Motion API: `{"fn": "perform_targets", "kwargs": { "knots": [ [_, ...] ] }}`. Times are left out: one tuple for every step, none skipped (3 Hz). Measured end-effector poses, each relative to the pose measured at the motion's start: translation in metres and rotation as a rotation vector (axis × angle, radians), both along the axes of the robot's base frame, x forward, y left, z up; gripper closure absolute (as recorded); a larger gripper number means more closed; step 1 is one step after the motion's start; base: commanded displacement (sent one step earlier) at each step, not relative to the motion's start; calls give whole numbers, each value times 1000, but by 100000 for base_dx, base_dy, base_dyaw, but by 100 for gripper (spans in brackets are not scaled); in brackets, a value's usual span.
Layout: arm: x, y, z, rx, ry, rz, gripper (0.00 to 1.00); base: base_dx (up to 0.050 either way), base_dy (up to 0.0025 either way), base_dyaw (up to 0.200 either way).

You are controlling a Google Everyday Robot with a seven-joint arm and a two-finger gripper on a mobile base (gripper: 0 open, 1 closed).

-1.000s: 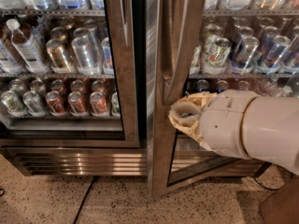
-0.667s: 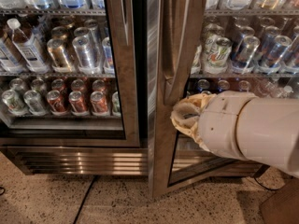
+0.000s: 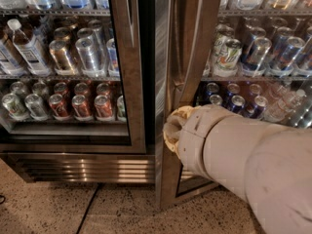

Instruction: Open right fridge door

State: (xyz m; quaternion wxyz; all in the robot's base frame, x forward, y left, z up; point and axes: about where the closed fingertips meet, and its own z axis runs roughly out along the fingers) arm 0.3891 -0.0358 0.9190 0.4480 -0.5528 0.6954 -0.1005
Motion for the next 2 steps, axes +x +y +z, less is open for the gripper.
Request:
{"fn": "perform_targets", "kwargs": {
  "knots": [
    [-1,-5,-5,-68,-9,-12,100,0,0,0],
    [1,-11,-4,-154,-32,-3,100,0,0,0]
  ]
}}
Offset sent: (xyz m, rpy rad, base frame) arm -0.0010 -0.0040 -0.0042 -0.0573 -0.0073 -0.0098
